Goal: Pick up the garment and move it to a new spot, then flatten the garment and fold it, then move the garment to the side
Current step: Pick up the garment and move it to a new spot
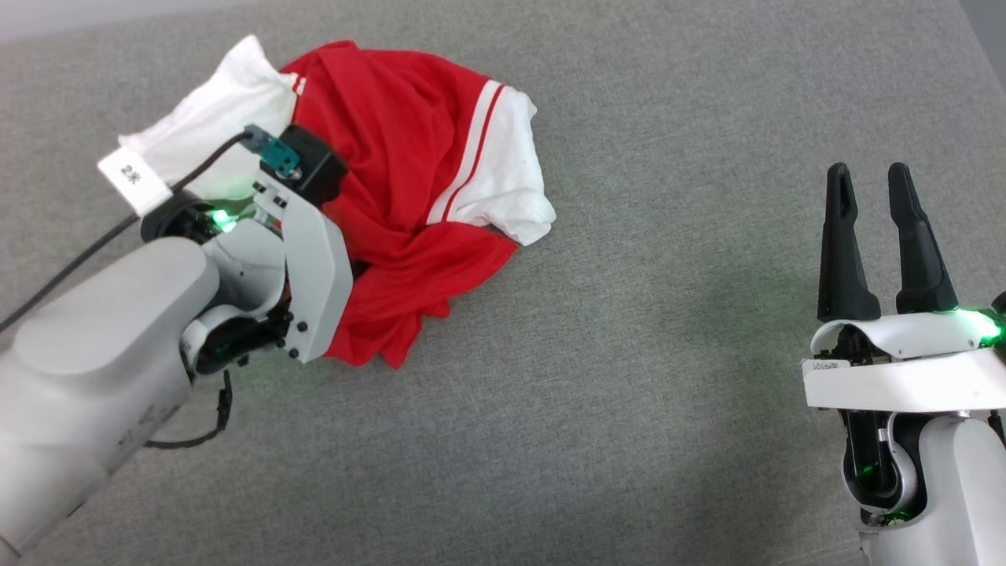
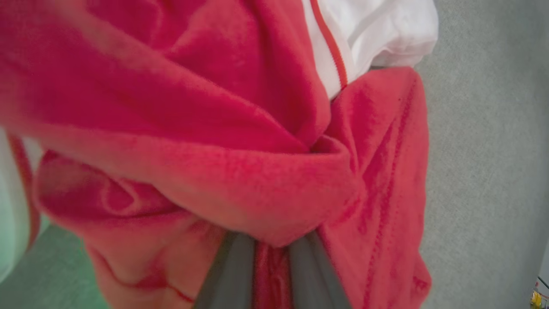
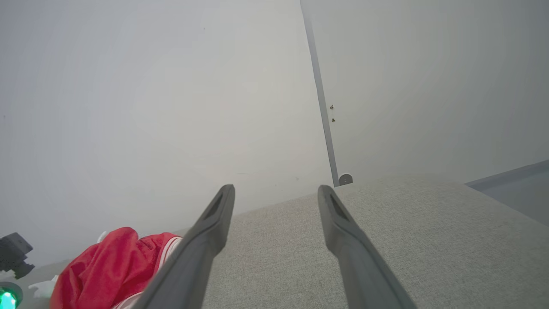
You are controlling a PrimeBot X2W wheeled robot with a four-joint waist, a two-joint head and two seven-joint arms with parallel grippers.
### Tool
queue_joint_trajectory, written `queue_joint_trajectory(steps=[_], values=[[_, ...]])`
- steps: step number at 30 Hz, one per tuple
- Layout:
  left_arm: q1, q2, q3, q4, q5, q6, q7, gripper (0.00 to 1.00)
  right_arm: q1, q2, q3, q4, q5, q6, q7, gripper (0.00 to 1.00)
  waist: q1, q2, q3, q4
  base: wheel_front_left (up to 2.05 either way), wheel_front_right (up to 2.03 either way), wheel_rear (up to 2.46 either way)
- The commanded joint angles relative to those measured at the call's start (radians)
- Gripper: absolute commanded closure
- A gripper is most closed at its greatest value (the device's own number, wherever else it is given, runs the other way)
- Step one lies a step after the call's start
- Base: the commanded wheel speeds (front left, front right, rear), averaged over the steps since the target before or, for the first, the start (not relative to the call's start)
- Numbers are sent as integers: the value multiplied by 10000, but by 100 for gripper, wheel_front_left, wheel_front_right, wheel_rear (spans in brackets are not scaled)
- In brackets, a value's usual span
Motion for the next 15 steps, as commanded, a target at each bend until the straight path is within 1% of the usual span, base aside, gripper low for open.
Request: queue_joint_trajectory(steps=[1,5,8,9,10,11,12,13,14,15], values=[[604,-36,-312,46,95,2,567,100,-111,17,35,-60,115,4,-9,0,0,0,165,-91,0,0,0],[823,-97,-455,290,444,13,1300,100,-195,15,111,-144,250,4,-9,0,0,0,443,-278,0,0,0],[992,-164,-530,542,729,25,1628,100,-203,15,112,-214,273,4,-9,0,0,0,608,-416,0,0,0],[1006,-193,-540,611,754,31,1575,99,-193,15,106,-222,289,4,-9,0,0,0,645,-444,0,0,0],[1020,-222,-549,679,749,51,1494,93,-183,17,97,-224,292,4,-9,0,0,0,664,-462,0,0,0],[1052,-261,-557,715,718,59,1452,82,-169,17,85,-222,283,4,-9,0,0,0,674,-470,0,0,0],[1052,-300,-563,730,639,61,1329,68,-144,15,50,-211,248,4,-9,0,0,0,660,-449,0,0,0],[1016,-332,-562,737,590,62,1207,50,-106,15,20,-190,189,4,-9,0,0,0,629,-411,0,0,0],[1015,-348,-559,692,570,62,1176,20,-69,17,9,-153,102,4,-9,0,0,0,576,-349,0,0,0],[992,-358,-556,600,518,61,1076,3,-47,15,-6,-102,43,4,-9,0,0,0,508,-267,0,0,0]])
